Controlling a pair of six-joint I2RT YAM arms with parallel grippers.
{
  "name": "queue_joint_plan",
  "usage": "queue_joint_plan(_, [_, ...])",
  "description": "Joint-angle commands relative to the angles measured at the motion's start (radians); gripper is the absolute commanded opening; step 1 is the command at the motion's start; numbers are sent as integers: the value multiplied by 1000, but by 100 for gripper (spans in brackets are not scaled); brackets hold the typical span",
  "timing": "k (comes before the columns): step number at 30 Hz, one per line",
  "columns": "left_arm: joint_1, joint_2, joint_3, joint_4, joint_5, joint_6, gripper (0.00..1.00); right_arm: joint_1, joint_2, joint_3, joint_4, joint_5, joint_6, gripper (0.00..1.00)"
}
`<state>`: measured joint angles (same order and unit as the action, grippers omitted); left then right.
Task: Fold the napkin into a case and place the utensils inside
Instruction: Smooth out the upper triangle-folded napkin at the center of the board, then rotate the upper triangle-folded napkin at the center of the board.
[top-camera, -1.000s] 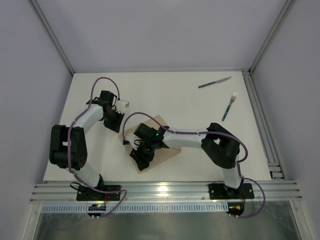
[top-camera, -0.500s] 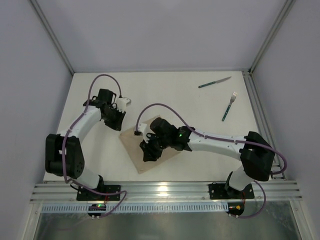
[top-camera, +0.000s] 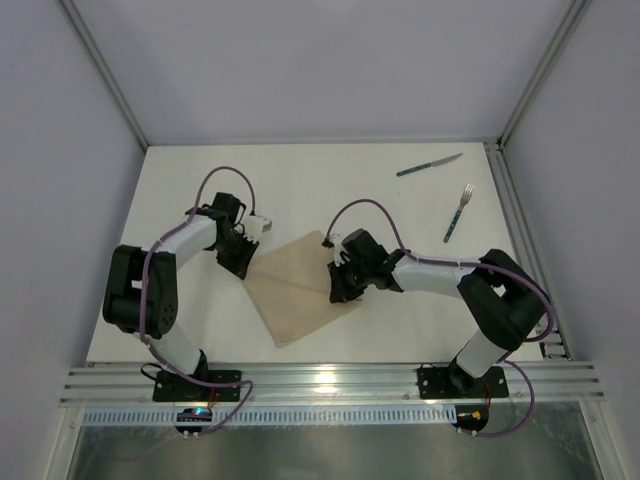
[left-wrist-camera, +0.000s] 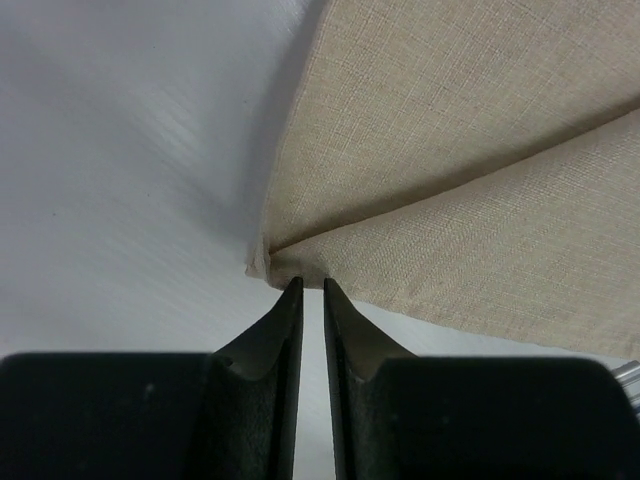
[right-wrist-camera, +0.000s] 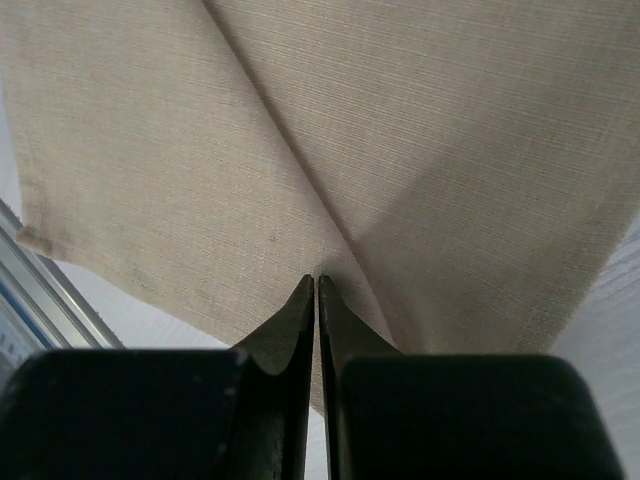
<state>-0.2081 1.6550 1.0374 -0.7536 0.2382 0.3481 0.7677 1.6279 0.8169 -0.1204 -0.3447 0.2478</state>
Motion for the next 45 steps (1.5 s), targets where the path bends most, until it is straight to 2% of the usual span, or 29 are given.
queue_joint_plan(1, [1,28,-2,56,-16,8,14,-19,4,-21,87,24,38,6])
queue_joint_plan(10, [3,69,-22,88,-56,8,13,-79,-45,-74,71,59,42,6])
queue_joint_plan(17, [1,36,-16,82,-37,26,13,-87,-181,-55,-48,78,-1,7])
queue_joint_plan(21, [1,-23,1,36,12,63,17,-105,-263,-42,-103,107,4,16])
queue_joint_plan(22, [3,-53,3,22,22,74,19,-132,-276,-41,-117,121,14,24])
queue_joint_plan(24, [1,-87,12,-21,62,100,24,-165,-278,-41,-130,124,15,34])
queue_joint_plan(25, [1,-118,16,-39,75,106,26,-183,-263,-36,-124,113,21,44])
queue_joint_plan(26, [1,-132,21,-56,96,111,32,-214,-249,-30,-117,92,18,48])
queue_joint_plan(29, [3,-170,32,-110,92,104,41,-238,-182,13,-90,37,-16,55])
queue_joint_plan(33, [3,-166,-2,-112,43,89,42,-242,-85,70,-56,35,-47,56])
queue_joint_plan(38, [1,-113,-71,-69,52,89,41,-263,33,184,-1,15,-51,56])
queue_joint_plan(45, [-8,-35,-96,14,32,71,40,-266,262,379,-13,-7,4,50])
